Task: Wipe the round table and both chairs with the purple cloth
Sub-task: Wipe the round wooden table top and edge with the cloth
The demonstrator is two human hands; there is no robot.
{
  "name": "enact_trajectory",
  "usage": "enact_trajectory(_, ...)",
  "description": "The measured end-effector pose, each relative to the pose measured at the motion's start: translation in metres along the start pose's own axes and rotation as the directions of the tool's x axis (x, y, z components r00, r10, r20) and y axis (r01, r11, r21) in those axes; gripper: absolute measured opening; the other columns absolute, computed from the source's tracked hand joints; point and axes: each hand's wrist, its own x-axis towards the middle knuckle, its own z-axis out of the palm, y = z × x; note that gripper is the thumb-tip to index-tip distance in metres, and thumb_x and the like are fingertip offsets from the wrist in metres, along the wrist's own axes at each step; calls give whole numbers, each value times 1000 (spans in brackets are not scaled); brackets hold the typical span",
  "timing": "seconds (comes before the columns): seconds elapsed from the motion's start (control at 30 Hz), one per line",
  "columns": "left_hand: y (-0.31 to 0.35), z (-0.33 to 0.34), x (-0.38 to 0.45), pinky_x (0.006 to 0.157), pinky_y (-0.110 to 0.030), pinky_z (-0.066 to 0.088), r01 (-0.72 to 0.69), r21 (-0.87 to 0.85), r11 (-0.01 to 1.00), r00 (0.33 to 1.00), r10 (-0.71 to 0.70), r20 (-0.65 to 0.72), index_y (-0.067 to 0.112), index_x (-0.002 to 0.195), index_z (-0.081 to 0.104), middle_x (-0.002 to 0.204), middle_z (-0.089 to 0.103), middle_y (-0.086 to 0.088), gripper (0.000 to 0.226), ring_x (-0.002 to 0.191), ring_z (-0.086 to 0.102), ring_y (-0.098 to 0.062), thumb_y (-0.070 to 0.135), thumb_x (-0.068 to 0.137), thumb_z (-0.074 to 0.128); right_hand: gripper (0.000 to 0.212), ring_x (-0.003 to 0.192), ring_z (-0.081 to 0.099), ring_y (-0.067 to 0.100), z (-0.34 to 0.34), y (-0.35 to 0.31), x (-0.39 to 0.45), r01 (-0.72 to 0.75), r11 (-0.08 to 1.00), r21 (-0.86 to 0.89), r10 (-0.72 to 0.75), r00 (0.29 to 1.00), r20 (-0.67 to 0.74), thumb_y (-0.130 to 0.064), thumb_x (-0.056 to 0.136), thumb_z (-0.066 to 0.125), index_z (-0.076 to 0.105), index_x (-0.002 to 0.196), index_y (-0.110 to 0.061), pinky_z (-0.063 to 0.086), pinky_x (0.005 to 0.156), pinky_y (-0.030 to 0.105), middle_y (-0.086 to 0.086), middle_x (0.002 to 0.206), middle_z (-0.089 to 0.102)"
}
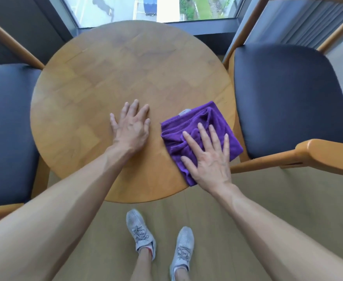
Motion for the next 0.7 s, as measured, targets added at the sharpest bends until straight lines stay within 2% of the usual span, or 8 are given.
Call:
enact_trajectory(0.17, 11, -2, 0, 119, -63, 8, 19, 41, 999, 1000, -18, -19, 30, 150, 37, 165, 19, 0, 49, 153, 9, -24, 38, 102, 44, 74, 152, 9, 27, 17, -54, -40, 147, 985, 94, -142, 988, -64, -64, 83, 50, 28, 151, -45, 13, 116, 63, -1, 165, 13)
enact_trajectory(0.23, 13, 0, 0, 119, -62, 8, 16, 68, 998, 999, -13, -39, 28, 148, 38, 164, 20, -3, 52, 153, 10, -25, 41, 99, 49, 71, 152, 11, 24, 22, -61, -50, 125, 984, 128, -114, 990, -87, -60, 85, 52, 30, 151, -44, 14, 117, 62, -3, 165, 15)
enact_trajectory(0.4, 17, 6, 9, 120, -59, 8, -37, 84, 996, 995, 44, -87, 24, 144, 42, 161, 25, -8, 61, 152, 14, -25, 46, 91, 61, 69, 152, 12, 17, 20, -49, -41, -113, 969, 220, 138, 985, -101, -55, 89, 49, 27, 153, -38, 9, 121, 55, -1, 165, 13)
enact_trajectory(0.47, 18, 4, 20, 120, -57, 8, -97, 79, 992, 993, 102, -64, 27, 147, 41, 162, 23, -5, 64, 152, 13, -24, 47, 90, 63, 70, 152, 13, 20, 17, -43, -27, -270, 929, 252, 304, 947, -106, -55, 89, 47, 28, 154, -35, 9, 121, 55, 1, 165, 14)
enact_trajectory(0.53, 17, -1, 33, 121, -57, 7, -179, 100, 979, 983, 183, -28, 32, 150, 38, 164, 20, -3, 68, 153, 10, -22, 50, 89, 63, 68, 151, 15, 24, 14, -32, -10, -388, 866, 315, 440, 891, -112, -52, 91, 48, 30, 153, -32, 15, 119, 57, 4, 164, 17)
enact_trajectory(0.63, 19, -10, 57, 121, -60, 4, -266, 110, 958, 964, 261, 54, 38, 153, 30, 167, 11, 2, 78, 154, 4, -19, 59, 85, 63, 66, 148, 20, 32, 7, -10, 15, -424, 819, 386, 510, 847, -151, -43, 93, 58, 35, 152, -25, 27, 115, 56, 10, 162, 20)
enact_trajectory(0.7, 23, -16, 75, 119, -63, 1, -310, 111, 944, 947, 297, 122, 42, 154, 24, 168, 4, 5, 86, 154, -1, -18, 66, 81, 63, 66, 145, 24, 35, 1, 3, 34, -445, 802, 399, 541, 824, -169, -40, 93, 61, 36, 151, -21, 30, 114, 52, 13, 160, 22)
